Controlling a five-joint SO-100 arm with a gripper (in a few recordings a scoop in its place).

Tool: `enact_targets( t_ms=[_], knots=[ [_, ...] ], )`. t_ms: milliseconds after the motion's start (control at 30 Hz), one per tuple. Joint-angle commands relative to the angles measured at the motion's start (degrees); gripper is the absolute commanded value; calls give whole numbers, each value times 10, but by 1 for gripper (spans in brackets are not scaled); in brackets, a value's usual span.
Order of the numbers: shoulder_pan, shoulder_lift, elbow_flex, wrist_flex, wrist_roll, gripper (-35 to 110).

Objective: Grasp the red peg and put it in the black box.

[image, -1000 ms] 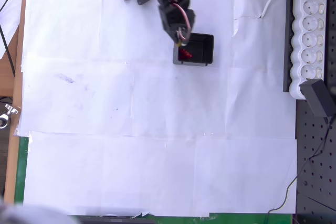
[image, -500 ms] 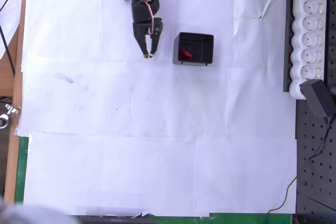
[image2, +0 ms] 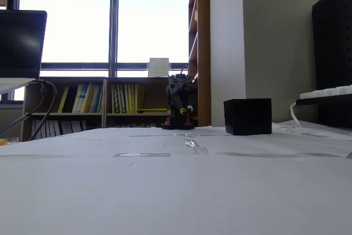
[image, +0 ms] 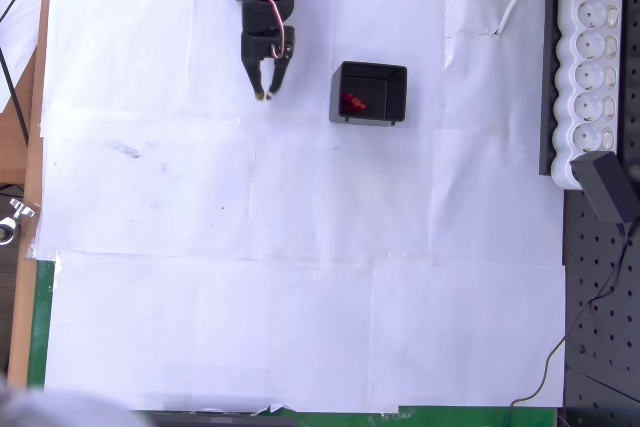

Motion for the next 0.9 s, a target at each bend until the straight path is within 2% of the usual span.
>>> enact_targets(
  t_ms=[0, 333, 367, 433, 500, 533, 867],
  knots=[
    [11, -58, -47, 29, -29, 0],
    [14, -58, -47, 202, -52, 0],
    [22, -58, -47, 214, -54, 2],
    [40, -58, -47, 229, -54, 19],
    [25, -57, -47, 259, -23, 21],
    [14, -57, -47, 253, 9, 20],
    [11, -57, -47, 260, 3, 20]
  ],
)
